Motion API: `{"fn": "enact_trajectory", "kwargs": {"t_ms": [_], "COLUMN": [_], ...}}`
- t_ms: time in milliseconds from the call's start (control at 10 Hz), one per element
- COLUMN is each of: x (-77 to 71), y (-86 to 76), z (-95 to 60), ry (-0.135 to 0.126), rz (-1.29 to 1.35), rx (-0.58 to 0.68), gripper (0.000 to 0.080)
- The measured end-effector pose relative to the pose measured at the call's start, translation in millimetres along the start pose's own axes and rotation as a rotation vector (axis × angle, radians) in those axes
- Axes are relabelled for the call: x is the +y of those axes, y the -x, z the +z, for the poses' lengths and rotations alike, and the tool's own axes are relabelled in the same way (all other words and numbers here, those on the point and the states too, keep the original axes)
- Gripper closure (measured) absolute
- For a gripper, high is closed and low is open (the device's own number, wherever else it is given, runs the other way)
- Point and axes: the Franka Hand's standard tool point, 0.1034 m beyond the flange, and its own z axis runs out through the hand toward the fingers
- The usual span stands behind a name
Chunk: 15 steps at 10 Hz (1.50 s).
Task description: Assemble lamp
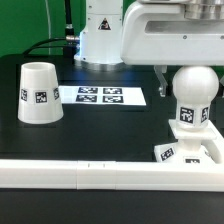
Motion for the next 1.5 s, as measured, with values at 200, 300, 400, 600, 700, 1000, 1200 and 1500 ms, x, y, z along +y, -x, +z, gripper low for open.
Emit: {"fn": "enact_trajectory", "kwargs": {"t_ms": [200,300,400,600,700,1000,1200,1500], "x": [0.3,-0.4,-1.1,-3.2,-3.4,-6.2,-6.5,-6.9], "y": [0.1,0.8,1.2,3.8,3.5,3.6,3.5,2.7], "z": [-0.2,-0.2,-0.1,0.4,1.1,1.3,1.6,0.8], "ry": [-0.021,-0.025,-0.028,-0.037,-0.049,-0.083,-0.083,-0.087], "rz": [0.207,0.293,0.382,0.534,0.624,0.941,1.003,0.914], "rx": [-0.008,-0.015,-0.018,-0.045,-0.054,-0.089,-0.093,-0.084], "gripper": [0.0225,0.0225,0.0225,0.0225,0.0225,0.0225,0.0225,0.0128]}}
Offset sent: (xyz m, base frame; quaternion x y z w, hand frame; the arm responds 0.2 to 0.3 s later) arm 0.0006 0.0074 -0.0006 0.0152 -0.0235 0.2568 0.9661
